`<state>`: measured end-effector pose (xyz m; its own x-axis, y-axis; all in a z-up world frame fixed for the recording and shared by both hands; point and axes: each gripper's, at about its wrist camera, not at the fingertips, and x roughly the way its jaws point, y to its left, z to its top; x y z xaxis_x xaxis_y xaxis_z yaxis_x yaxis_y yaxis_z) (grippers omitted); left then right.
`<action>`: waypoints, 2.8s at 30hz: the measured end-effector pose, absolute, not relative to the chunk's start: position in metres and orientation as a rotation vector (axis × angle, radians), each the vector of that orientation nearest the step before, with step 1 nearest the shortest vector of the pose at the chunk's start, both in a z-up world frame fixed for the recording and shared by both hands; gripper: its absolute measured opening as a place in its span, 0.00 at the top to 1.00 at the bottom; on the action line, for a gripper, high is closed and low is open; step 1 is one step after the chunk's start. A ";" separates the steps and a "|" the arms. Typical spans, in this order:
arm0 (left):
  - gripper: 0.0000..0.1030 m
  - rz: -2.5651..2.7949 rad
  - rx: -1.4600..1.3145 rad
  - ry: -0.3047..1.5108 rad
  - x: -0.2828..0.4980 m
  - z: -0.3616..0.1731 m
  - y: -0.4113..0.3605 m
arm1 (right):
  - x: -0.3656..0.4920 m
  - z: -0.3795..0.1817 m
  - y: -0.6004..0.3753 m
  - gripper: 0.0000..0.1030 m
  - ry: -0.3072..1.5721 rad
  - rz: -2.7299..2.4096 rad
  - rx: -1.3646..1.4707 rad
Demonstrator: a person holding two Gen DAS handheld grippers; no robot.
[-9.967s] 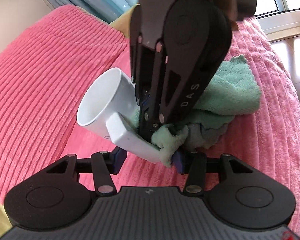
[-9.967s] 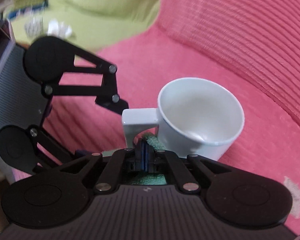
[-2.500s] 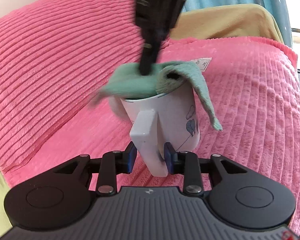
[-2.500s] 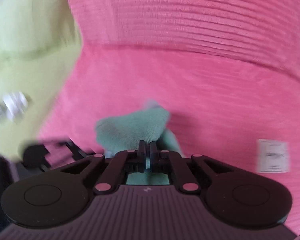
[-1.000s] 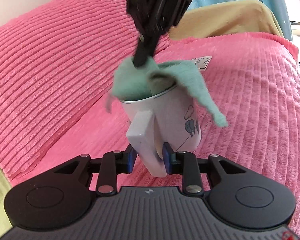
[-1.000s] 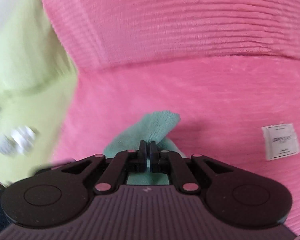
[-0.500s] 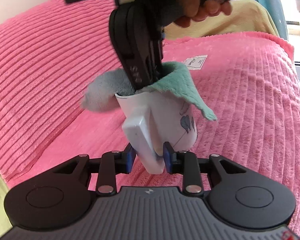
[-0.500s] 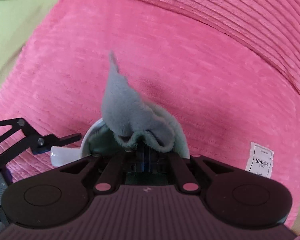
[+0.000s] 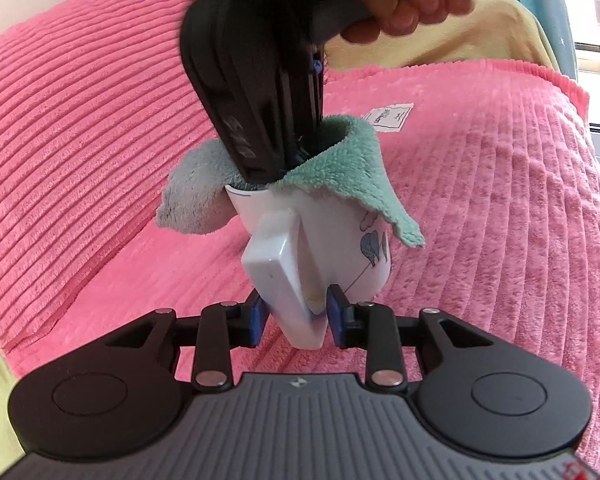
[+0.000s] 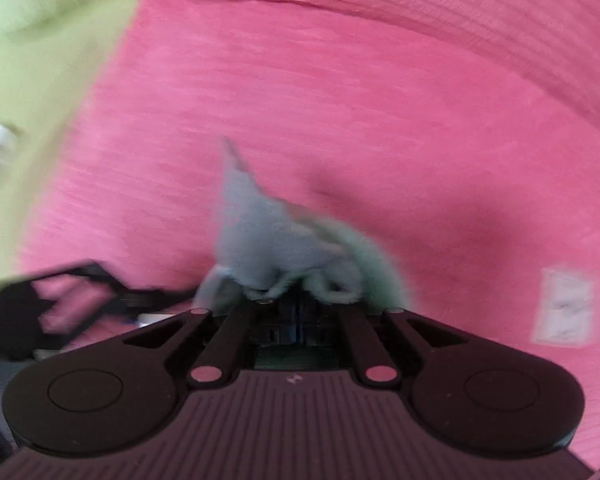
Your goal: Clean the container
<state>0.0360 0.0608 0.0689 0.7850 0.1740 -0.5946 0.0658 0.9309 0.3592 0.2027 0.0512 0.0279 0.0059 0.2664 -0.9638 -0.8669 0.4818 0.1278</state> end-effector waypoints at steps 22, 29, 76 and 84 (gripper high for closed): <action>0.62 0.036 0.358 0.653 0.055 0.017 0.046 | 0.204 0.096 -0.031 0.97 1.106 1.078 -0.054; 0.60 0.038 0.344 0.614 0.056 0.002 0.043 | 0.195 0.077 -0.011 0.92 1.043 0.971 -0.356; 0.74 0.009 0.045 0.623 0.134 -0.088 0.008 | 0.193 0.000 -0.147 0.68 0.925 0.712 0.670; 0.73 0.003 0.046 0.633 0.087 -0.037 0.041 | 0.170 0.035 -0.110 0.93 0.814 0.718 0.253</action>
